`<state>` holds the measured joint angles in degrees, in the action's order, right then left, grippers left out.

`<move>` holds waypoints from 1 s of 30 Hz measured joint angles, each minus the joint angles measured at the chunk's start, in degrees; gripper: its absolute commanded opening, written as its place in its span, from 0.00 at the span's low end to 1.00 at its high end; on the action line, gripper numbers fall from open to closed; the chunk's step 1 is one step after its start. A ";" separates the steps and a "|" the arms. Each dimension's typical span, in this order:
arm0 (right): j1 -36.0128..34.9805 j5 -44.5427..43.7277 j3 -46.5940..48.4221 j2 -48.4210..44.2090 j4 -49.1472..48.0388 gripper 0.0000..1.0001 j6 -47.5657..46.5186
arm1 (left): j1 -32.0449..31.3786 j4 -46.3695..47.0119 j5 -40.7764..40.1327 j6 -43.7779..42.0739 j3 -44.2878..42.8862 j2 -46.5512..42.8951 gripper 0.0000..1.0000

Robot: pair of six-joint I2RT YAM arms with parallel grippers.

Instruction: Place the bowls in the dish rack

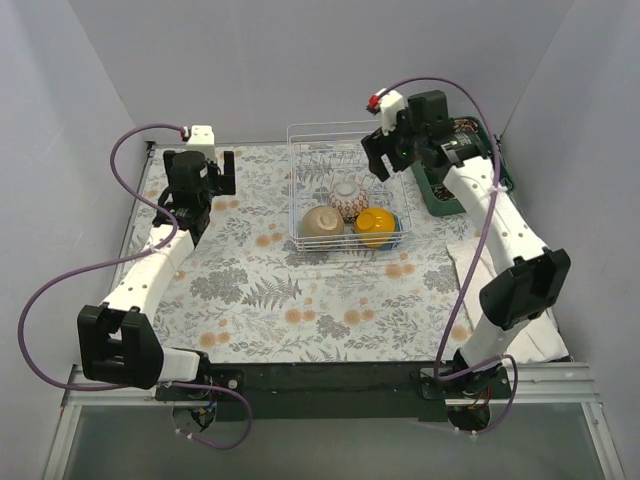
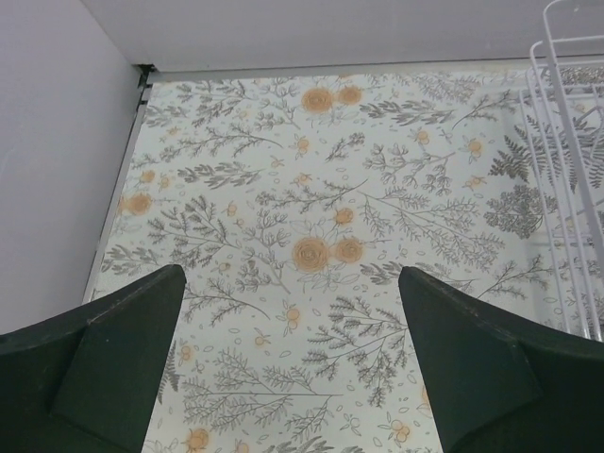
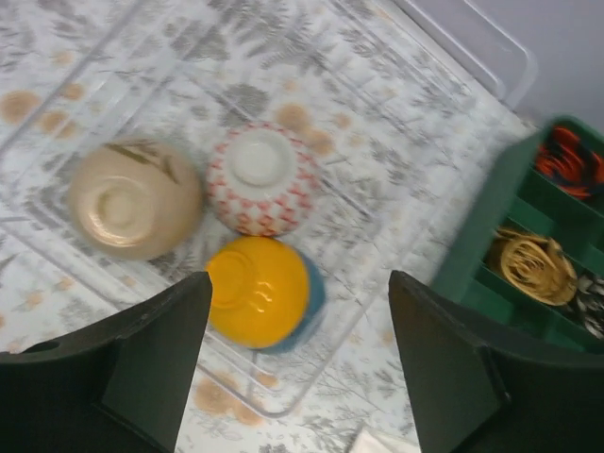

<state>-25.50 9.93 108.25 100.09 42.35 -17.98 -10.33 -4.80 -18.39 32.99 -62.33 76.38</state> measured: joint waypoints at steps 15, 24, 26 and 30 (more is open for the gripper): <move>11.08 -28.65 -34.62 -25.70 -16.72 0.99 6.10 | 13.44 -5.62 14.40 9.77 0.76 0.26 0.98; 10.95 -32.61 -43.06 -34.12 -17.25 0.98 5.73 | 12.85 -10.14 20.83 15.69 -7.72 11.06 0.98; 10.95 -32.68 -44.37 -34.84 -17.66 0.99 5.64 | 12.85 -10.54 21.35 16.33 -8.00 12.76 0.98; 10.95 -32.57 -45.57 -35.28 -17.70 0.99 5.60 | 12.85 -10.88 21.84 17.20 -7.89 13.97 0.98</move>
<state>-14.55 -22.63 62.67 64.82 24.64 -12.38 2.52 -15.68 3.44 50.19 -70.22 90.35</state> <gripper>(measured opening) 0.985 0.982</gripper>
